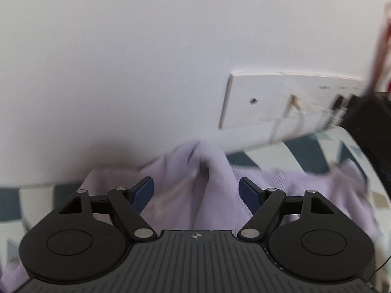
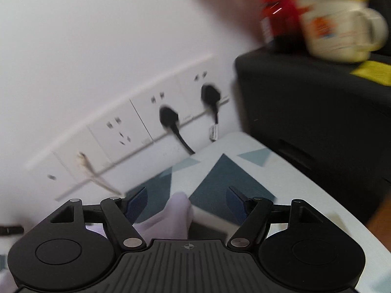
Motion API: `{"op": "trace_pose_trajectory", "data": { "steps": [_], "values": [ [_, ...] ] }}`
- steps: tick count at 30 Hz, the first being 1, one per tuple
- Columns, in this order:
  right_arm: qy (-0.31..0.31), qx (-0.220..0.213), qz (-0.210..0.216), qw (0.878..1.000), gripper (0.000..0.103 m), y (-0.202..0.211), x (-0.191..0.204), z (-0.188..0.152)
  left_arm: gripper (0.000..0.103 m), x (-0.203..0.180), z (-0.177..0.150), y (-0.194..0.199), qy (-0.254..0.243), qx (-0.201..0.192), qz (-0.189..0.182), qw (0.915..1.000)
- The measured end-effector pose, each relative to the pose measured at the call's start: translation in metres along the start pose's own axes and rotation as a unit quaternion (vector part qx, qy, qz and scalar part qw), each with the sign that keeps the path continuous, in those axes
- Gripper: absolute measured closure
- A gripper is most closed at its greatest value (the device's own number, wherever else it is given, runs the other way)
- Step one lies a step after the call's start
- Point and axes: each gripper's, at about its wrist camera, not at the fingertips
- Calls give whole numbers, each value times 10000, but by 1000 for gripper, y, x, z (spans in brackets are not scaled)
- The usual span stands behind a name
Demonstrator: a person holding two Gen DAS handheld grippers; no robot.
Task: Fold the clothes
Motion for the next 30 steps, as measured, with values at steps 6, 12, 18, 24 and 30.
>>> {"op": "trace_pose_trajectory", "data": {
  "steps": [6, 12, 18, 24, 30],
  "values": [
    [-29, 11, -114, 9999, 30, 128, -20, -56, 16, 0, -107, 75, -157, 324, -413, 9985],
    [281, 389, -620, 9969, 31, 223, -35, -138, 16, -16, -202, 122, -137, 821, -764, 9936],
    [24, 728, -764, 9944, 31, 264, -50, -191, 16, -42, -256, 153, 61, 966, -764, 9924],
    [155, 951, -335, 9948, 31, 271, -46, -207, 16, -51, -297, 177, -72, 900, -270, 9955],
    [164, 968, 259, 9948, 31, 285, -54, -208, 16, -30, -334, 205, 372, 651, 1258, 9892]
  ]
}}
Point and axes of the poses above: each gripper's, at about its wrist camera, not at the fingertips, and y roughly against the way its jaws point, x to its left, z to its top, and after that the axes turned 3 degrees about -z, right-handed
